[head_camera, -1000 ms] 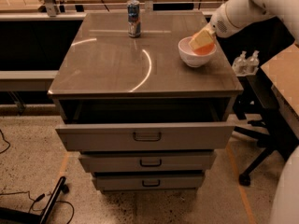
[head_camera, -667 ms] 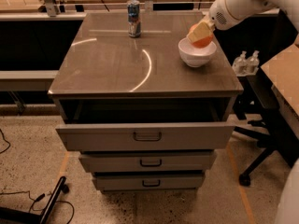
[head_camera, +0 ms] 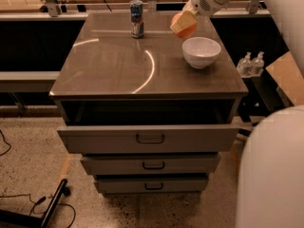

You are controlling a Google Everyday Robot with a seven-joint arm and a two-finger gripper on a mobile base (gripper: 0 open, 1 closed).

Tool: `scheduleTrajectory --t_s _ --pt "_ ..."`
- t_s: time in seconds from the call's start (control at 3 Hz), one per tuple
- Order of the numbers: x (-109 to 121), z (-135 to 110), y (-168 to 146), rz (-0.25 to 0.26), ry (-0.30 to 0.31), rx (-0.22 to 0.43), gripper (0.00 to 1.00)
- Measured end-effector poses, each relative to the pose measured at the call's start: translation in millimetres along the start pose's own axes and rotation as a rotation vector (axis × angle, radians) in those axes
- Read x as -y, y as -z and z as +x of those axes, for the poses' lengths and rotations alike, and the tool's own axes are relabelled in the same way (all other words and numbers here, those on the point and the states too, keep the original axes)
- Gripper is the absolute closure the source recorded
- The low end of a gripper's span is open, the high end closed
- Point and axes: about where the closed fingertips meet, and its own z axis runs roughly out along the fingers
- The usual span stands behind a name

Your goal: Pick orange from white bowl and place on counter

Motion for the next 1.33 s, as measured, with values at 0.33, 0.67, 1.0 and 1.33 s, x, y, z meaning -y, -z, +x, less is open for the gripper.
scheduleTrajectory --t_s 0.33,0.67,1.0,1.33 --pt "-11.6 -39.7 -29.2 -0.080 0.098 0.030 1.00" --pt "-37.1 -71.3 -61.6 -0.180 0.193 0.062 0.83" --pt "-53.7 -74.8 -85.7 -0.247 0.244 0.085 0.60" --pt "-59.8 -57.2 -106.0 -0.287 0.262 0.069 0.38"
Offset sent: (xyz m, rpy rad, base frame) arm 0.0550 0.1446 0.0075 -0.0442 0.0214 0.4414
